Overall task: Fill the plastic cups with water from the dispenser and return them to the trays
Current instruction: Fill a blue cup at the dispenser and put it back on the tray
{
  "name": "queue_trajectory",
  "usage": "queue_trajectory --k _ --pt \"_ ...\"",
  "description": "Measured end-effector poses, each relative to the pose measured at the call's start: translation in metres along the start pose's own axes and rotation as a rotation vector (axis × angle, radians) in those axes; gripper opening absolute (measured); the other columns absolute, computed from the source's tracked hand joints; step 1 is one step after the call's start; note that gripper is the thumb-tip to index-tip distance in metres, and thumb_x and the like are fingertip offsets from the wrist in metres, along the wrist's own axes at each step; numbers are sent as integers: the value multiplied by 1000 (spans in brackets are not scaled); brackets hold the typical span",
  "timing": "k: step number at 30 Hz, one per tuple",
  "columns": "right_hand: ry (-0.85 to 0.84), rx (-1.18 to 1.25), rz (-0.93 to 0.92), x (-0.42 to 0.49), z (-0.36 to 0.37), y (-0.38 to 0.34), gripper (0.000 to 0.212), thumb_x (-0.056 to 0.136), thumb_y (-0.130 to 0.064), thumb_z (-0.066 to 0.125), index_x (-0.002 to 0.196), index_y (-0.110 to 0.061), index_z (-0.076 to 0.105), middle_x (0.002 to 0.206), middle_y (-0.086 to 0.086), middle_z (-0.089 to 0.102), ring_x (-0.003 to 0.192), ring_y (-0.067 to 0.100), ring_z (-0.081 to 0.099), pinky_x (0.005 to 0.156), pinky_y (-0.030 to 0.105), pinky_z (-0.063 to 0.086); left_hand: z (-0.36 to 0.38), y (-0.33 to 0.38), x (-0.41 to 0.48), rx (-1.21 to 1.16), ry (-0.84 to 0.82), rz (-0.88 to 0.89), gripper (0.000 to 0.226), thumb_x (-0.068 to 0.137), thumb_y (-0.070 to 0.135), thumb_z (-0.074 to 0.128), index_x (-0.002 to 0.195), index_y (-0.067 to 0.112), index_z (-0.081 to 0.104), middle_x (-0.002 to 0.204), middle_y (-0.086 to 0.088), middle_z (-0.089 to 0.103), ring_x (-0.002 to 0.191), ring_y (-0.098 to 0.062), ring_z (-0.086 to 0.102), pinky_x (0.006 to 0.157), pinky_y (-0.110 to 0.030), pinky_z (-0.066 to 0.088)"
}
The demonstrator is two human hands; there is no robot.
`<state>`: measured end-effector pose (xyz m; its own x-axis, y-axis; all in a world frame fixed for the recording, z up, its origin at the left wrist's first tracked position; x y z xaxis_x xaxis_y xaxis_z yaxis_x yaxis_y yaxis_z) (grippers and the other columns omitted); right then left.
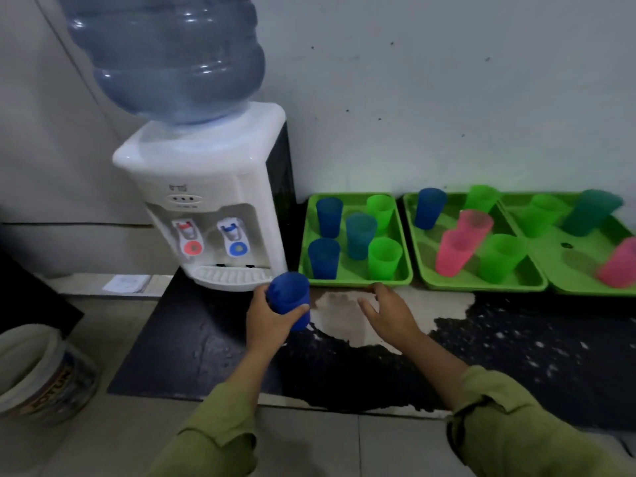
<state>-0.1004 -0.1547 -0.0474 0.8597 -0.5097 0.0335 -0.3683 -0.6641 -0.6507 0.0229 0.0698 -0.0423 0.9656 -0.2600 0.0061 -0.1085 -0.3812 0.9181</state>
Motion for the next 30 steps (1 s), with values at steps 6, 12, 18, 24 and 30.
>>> queue_trajectory --k 6,12,18,24,30 --pt "57 -7 138 -26 -47 60 39 92 -32 54 123 -8 50 125 12 54 115 26 51 94 32 40 79 31 -22 -56 -179 77 64 57 30 88 108 24 50 109 3 60 99 -13 59 76 -24 50" --pt "147 -53 259 -50 -109 125 34 89 -22 58 117 -4 54 116 17 58 102 30 58 87 34 44 163 68 -46 -14 -353 155 70 54 37 88 110 25 48 110 4 60 98 -12 58 79 -28 52" --pt "189 -113 334 -57 -174 201 35 87 -19 58 118 -4 52 116 18 57 110 33 54 92 36 42 250 113 -68 -38 -453 200 71 49 43 87 107 29 50 107 7 61 97 -11 59 81 -33 53" --pt "162 -155 318 -33 -231 281 36 87 -16 58 118 1 52 117 21 57 112 34 52 95 37 40 345 162 -82 -85 -476 223 66 50 41 88 104 30 51 103 11 63 89 -2 60 73 -15 49" --pt "22 -337 224 -11 -270 355 52 89 -20 54 136 -2 40 142 20 39 133 31 35 112 34 27 433 202 -90 -147 -452 180 67 52 33 89 106 24 51 102 15 59 89 7 56 68 -1 42"
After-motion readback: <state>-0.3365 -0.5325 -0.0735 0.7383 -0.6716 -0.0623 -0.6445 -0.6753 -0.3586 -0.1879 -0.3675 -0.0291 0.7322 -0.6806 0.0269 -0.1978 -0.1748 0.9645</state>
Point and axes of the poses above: each hand's wrist, its own x-axis towards the middle knuckle, its own z-axis out of the palm, y = z × x, the point moved 10 cm from there along x, towards the middle knuckle
